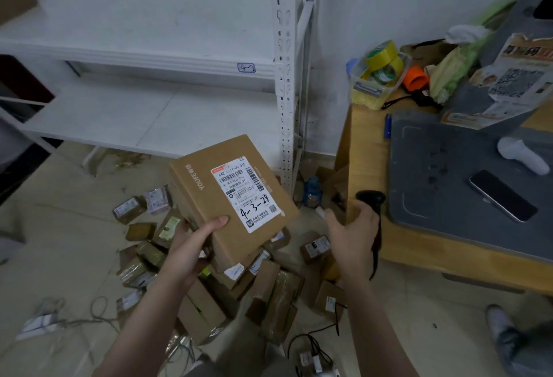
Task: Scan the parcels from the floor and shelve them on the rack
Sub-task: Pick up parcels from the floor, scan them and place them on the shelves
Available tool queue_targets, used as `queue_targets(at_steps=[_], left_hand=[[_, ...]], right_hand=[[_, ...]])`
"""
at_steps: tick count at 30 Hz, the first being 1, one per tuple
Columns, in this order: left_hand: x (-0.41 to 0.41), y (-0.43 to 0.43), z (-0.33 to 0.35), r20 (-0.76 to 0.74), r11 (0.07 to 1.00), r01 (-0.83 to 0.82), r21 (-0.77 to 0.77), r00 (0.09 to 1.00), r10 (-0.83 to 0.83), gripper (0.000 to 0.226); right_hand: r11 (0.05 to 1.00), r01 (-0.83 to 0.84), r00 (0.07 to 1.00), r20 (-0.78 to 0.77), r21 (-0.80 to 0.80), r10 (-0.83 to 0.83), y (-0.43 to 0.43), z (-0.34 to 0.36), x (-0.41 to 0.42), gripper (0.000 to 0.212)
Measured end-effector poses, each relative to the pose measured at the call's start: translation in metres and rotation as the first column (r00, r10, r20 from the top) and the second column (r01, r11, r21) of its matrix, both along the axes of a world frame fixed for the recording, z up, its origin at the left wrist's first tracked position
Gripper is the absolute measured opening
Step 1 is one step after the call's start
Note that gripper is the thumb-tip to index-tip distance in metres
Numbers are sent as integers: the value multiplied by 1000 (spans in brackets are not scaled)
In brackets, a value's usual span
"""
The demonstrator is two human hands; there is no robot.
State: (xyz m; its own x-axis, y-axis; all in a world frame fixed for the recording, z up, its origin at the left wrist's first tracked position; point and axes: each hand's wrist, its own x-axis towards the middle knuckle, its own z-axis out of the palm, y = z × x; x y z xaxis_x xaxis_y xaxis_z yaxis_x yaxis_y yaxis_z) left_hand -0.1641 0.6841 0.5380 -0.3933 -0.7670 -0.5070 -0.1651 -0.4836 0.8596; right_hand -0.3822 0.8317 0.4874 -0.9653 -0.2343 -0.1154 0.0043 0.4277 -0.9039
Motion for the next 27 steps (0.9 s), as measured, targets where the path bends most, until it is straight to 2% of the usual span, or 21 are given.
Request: queue_targets(at_steps=[4, 7, 11, 14, 16, 18, 19, 22, 23, 25, 26, 27], left_hand=[[30, -14, 6, 30, 998, -60, -15, 998, 60, 114], [65, -21, 5, 43, 993, -116, -7, 992, 116, 109], [117, -19, 1, 34, 985, -174, -11, 984, 174, 116], [159, -15, -3, 42, 962, -274, 8, 961, 274, 135], [189, -11, -5, 39, 950, -311, 41, 950, 309, 144], [219, -6, -5, 15, 952, -302, 47, 953, 302, 135], [235, -3, -4, 3, 955, -294, 48, 956, 294, 129], [276, 6, -3, -10, 964, -264, 32, 964, 265, 124], [290, 9, -3, -4, 965, -261, 22, 965, 261, 127], [320, 15, -3, 6, 966, -258, 18, 966, 258, 131], [337, 18, -4, 5, 963, -268, 29, 963, 268, 131], [354, 21, -5, 5, 957, -286, 44, 958, 286, 131]], right_hand=[[980, -167, 976, 126, -110, 180, -27, 12, 45, 41], [926, -338, 912, 183, -166, 366, -46, 22, 80, 33], [797, -558, 770, 215, -231, 601, -71, 36, 120, 30], [697, -659, 619, 323, -282, 716, -91, 39, 154, 39], [653, -692, 509, 434, -308, 743, -100, 37, 178, 57], [622, -706, 398, 537, -339, 744, -107, 34, 202, 83], [614, -702, 347, 580, -361, 737, -110, 33, 214, 88], [611, -638, 187, 675, -469, 714, -112, 27, 248, 64], [616, -618, 146, 699, -488, 700, -112, 26, 259, 63], [625, -613, 111, 731, -483, 673, -111, 25, 286, 80], [620, -619, 103, 733, -482, 672, -111, 22, 301, 81], [617, -627, 98, 738, -475, 668, -111, 24, 318, 72]])
